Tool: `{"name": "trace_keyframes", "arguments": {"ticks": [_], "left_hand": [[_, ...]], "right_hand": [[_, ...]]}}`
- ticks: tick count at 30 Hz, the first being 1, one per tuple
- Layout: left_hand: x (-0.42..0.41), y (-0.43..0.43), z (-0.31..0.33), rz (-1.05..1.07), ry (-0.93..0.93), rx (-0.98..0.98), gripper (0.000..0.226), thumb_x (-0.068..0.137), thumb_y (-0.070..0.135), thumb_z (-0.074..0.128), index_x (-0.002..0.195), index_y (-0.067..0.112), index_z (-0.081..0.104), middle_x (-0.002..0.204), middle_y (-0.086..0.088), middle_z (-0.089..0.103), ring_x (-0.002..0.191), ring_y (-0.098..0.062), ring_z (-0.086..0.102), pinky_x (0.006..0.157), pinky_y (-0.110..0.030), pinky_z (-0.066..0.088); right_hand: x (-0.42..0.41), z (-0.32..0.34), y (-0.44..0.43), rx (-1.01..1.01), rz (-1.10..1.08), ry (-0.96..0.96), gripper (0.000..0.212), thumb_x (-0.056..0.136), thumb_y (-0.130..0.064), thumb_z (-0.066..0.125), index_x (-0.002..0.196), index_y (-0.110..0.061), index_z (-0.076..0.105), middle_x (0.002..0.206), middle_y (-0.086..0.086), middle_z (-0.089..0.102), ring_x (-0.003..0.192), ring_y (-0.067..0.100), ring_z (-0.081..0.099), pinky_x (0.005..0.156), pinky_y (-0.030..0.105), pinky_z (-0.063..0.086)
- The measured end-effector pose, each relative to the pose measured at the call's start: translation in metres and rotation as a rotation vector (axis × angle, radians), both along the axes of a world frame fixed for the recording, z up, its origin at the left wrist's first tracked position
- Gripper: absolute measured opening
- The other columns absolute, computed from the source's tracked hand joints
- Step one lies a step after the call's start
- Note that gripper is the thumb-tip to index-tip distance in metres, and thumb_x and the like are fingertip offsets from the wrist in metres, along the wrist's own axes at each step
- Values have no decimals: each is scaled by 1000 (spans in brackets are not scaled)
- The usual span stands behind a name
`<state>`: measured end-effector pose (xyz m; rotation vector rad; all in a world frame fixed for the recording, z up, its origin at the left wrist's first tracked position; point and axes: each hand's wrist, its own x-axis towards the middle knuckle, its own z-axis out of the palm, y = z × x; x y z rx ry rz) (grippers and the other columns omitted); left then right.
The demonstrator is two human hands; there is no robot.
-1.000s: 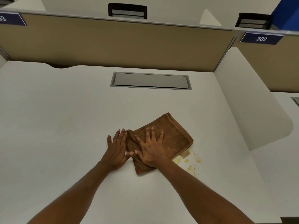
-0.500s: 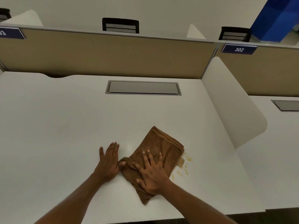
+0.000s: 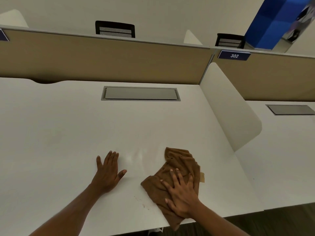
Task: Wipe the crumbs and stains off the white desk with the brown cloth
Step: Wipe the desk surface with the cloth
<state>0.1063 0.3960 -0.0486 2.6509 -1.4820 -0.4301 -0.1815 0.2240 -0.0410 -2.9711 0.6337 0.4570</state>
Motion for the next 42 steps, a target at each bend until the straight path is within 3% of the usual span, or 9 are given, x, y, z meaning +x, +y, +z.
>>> {"name": "trace_keyframes", "arguments": {"ticks": [2, 7, 16, 32, 36, 42], "left_hand": [[0, 0, 0, 3, -9, 10, 92, 92, 65, 5, 138, -8, 37, 144, -24, 44, 138, -38, 35, 105, -71, 21], [-1, -2, 0, 12, -42, 31, 91, 93, 63, 6, 136, -8, 41, 140, -24, 48, 135, -38, 40, 102, -72, 24], [0, -5, -1, 8, -78, 37, 86, 93, 62, 10, 136, -6, 42, 138, -25, 49, 133, -40, 41, 102, -72, 26], [4, -12, -12, 12, -130, 59, 82, 90, 59, 4, 145, 4, 32, 154, -20, 28, 143, -38, 21, 111, -66, 13], [2, -13, -11, 23, -110, 38, 76, 91, 55, 14, 145, 5, 31, 155, -19, 27, 145, -37, 17, 112, -66, 12], [3, -11, -11, 21, -105, 19, 85, 89, 59, -4, 147, 5, 27, 156, -18, 23, 146, -35, 14, 114, -63, 10]], "right_hand": [[-12, 0, -20, -15, -82, 33, 67, 84, -65, 41, 145, -37, 36, 151, 20, 38, 137, 44, 37, 90, 78, 33], [-40, 1, -81, -103, -376, 59, 69, 86, -69, 13, 150, -45, 4, 163, 11, 3, 148, 35, 1, 105, 73, 11], [4, 0, -107, -81, -523, -26, 68, 91, -67, 18, 152, -40, 7, 161, 17, 6, 146, 42, 0, 112, 69, -1], [88, -19, -126, -84, -392, -95, 69, 90, -64, 14, 152, -36, 6, 160, 24, 4, 145, 49, -3, 108, 74, 0], [121, -20, -118, -79, -331, -132, 68, 89, -63, 14, 152, -36, 10, 159, 25, 7, 144, 50, -1, 107, 76, 0], [161, -22, -95, -68, -216, -160, 66, 89, -61, 15, 151, -37, 13, 158, 25, 12, 143, 51, 2, 105, 78, 3]]}}
